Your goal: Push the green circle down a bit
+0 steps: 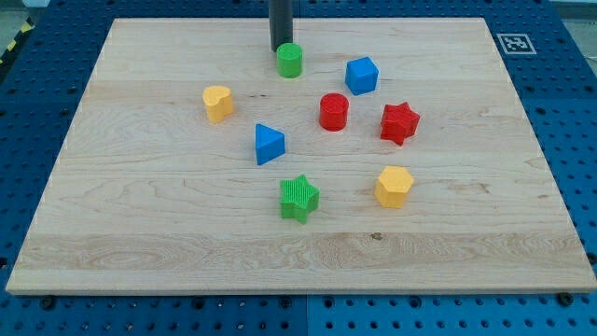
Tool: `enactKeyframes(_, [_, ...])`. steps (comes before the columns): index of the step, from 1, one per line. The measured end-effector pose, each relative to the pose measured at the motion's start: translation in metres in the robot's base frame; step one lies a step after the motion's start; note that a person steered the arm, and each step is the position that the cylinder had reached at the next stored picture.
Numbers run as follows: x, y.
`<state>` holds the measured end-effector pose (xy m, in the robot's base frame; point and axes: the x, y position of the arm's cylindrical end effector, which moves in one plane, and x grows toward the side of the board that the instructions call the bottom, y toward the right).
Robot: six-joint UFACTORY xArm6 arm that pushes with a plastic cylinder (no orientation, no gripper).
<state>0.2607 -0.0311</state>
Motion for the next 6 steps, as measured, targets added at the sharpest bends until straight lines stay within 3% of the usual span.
enactKeyframes(6, [0.035,0.014])
